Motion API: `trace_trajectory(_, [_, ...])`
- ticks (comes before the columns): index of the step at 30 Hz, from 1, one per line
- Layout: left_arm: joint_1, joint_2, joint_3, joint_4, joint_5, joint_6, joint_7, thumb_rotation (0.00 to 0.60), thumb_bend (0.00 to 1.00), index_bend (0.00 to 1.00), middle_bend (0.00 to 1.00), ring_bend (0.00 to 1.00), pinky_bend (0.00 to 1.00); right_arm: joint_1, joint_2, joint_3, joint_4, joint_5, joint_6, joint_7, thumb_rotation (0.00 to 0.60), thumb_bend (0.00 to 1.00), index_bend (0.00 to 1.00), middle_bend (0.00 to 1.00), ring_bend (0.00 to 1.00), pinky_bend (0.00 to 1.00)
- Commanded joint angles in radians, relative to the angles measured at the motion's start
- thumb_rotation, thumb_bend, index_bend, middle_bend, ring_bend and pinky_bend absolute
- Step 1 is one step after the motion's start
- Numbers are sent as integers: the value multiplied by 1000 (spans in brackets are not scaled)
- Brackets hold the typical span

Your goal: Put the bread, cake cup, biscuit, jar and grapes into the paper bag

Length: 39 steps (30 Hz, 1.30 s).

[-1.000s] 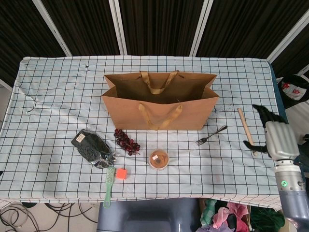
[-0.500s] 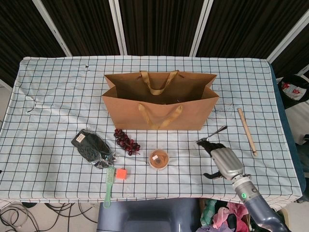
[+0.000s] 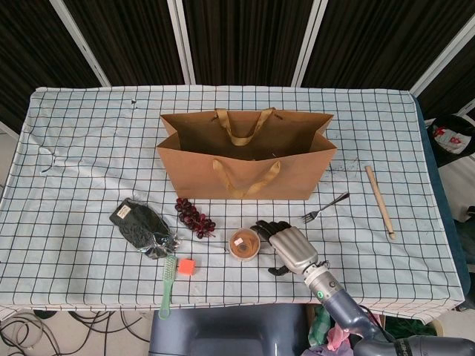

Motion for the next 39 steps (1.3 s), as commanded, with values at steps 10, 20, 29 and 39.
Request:
trace_trajectory(10, [-1,-1,-2,-2,-6,0,6,600,101,11,75,0,54,90,-140,17,109,142,-3,-113,600,103,145,94,165,200])
trace_trajectory(20, [0,2,-4,-1,-7,0,0,600,101,11,75,0,54,110,-211,13,174,114,21,-89,600,148,216,193,253,199])
trace_trajectory(29, [1,4,-3,-2,-6,-1,-2,600,101,11,74,0,54,117,-241,3,197,99,25,-72,600,295,360,321,334,220])
trace_trajectory(39, [1,5,-2,-3,-5,-3,-4,600,101,11,74,0,54,102,-221,18,169,82,35,4,600,320,411,341,347,223])
